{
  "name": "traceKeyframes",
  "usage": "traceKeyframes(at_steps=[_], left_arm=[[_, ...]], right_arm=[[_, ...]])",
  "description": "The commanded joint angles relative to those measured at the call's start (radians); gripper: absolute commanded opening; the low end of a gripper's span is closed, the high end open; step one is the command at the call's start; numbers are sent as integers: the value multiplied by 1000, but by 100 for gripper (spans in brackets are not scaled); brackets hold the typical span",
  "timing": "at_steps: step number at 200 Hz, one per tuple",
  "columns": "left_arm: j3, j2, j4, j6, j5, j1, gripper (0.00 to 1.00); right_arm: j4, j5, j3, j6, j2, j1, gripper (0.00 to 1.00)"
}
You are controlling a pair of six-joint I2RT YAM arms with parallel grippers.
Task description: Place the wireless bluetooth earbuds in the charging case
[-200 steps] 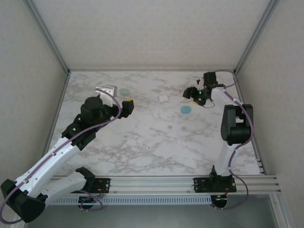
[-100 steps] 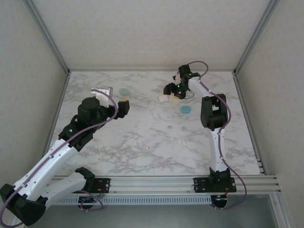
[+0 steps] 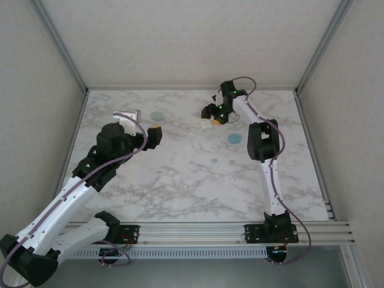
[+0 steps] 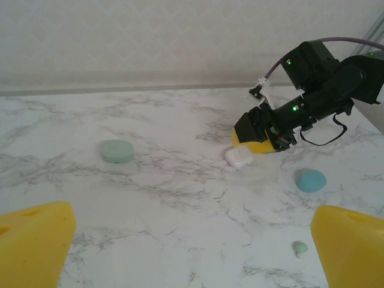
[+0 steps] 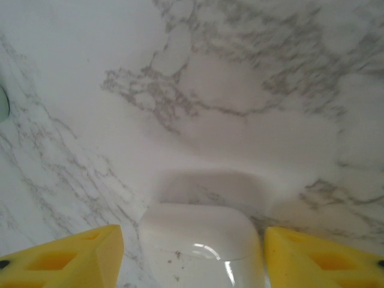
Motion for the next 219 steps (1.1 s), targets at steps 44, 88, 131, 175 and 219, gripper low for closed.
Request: traceKeyframes(at_steps=[44,88,131,175,219], left_arm=[[31,11,3,-27,42,9,100],[33,14,7,-28,48,11,100],[17,-7,-2,-32,31,11,100],[8,-11,-3,-34,25,12,100],[21,-13,-16,-39,31,14,100]], right_arm=[[22,-41,-218,-62,-156,69,63],[-9,-24,-260,-157,-209,129,63],[23,337,-321,-124,-281,140,66],[-39,468,-192,-191,-191,199,71],[-43,538,-106,-178,-111,244,71]])
